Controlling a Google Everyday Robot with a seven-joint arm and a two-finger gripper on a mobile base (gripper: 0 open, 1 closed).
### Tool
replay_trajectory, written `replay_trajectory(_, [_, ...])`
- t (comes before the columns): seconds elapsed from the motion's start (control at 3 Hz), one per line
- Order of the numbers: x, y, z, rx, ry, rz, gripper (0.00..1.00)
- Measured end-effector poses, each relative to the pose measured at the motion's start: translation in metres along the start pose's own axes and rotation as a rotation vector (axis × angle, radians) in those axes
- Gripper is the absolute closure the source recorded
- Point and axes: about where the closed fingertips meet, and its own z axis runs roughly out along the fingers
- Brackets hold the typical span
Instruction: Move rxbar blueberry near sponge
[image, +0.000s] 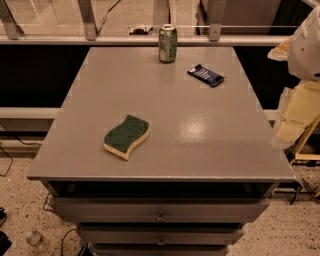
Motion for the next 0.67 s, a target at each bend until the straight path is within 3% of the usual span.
replay_trajectory(0.33, [0.0,0.0,0.0,0.0,0.0,0.0,0.0])
replay_trajectory(0.67, [-0.0018,-0.01,0.0076,0.036,-0.031,0.037,0.0])
